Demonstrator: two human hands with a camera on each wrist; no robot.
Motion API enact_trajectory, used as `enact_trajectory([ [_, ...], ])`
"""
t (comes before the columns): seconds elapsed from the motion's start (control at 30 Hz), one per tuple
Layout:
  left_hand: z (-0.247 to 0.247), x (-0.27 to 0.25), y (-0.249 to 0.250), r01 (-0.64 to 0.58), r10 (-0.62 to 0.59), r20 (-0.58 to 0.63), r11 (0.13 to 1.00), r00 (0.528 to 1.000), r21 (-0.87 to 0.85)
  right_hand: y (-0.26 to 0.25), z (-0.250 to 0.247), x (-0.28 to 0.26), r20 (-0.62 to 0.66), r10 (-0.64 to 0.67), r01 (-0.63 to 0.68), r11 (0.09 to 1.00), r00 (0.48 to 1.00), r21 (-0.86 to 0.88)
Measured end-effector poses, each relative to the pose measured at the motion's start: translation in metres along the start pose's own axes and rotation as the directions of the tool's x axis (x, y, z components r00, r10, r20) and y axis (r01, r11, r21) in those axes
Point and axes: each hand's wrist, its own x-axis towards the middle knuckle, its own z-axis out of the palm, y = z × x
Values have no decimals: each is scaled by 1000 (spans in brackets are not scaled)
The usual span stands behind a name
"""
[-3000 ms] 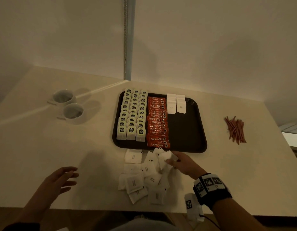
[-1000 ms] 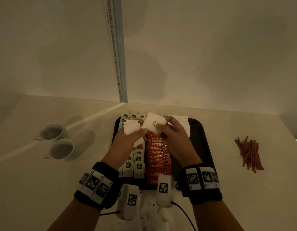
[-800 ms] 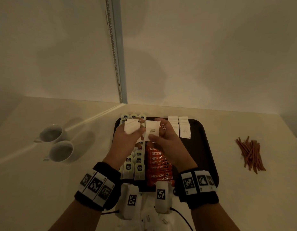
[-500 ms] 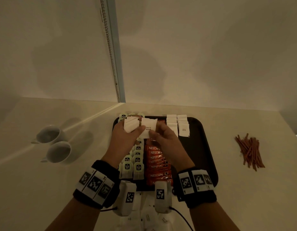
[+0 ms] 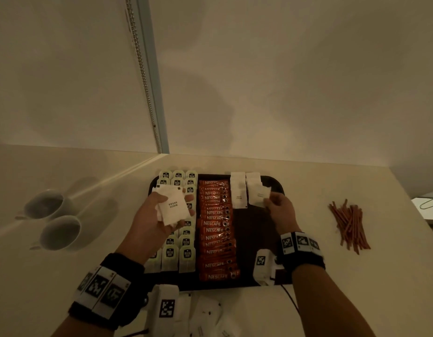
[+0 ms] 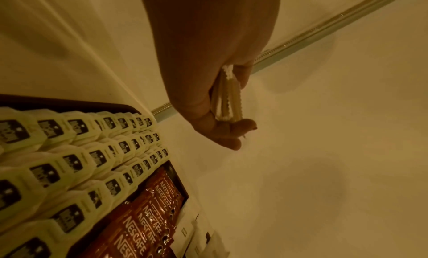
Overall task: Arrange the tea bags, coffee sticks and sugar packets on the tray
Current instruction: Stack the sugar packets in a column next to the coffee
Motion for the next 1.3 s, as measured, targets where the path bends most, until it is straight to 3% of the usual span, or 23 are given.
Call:
enact_trajectory([
  [0.1,-1,1,1,16,-16,-1,999,1000,-31,16,1,22,-16,22,-24,983,1000,-183],
  [0.2,-4,5,2,17,-16,14,1000,1000,-17,18,5,30,-18,11,-15,969,1000,-245],
  [0.43,-10,7,2,23,-22,7,999,1000,-30,18,15,37,-126,-38,-1,956,991,-293],
  [0.6,-7,8,0,20,-22,-62,999,998,-31,18,18,37,-157,-32,-20,947,987,-321],
  [0.7,-4,11,0,9,-5,-124,1000,992,30,-1,20,26,-183,-159,98,948,970,-303],
  [0.77,-4,14,-2,-22,31,-114,997,993,73,-30,26,4,-96,-251,225,948,963,-223],
  [0.83,-2,19,-4,-56,66,-103,993,992,104,-64,35,-28,175,-302,315,948,937,-53],
  [0.9,2,24,-6,-104,117,-91,986,989,134,-88,44,-60,450,-315,295,948,836,115],
  [0.93,4,27,-7,-134,149,-82,977,985,166,-95,49,-71,523,-315,267,949,792,167],
  [1.0,8,28,-8,-183,198,-46,958,979,223,-101,58,-86,549,-335,235,940,766,246],
  [1.17,6,27,-11,-189,203,-17,939,979,288,-109,58,-88,466,-354,135,888,811,440],
  [1.3,3,25,-10,-184,193,12,914,981,361,-127,48,-85,404,-492,406,869,771,284],
])
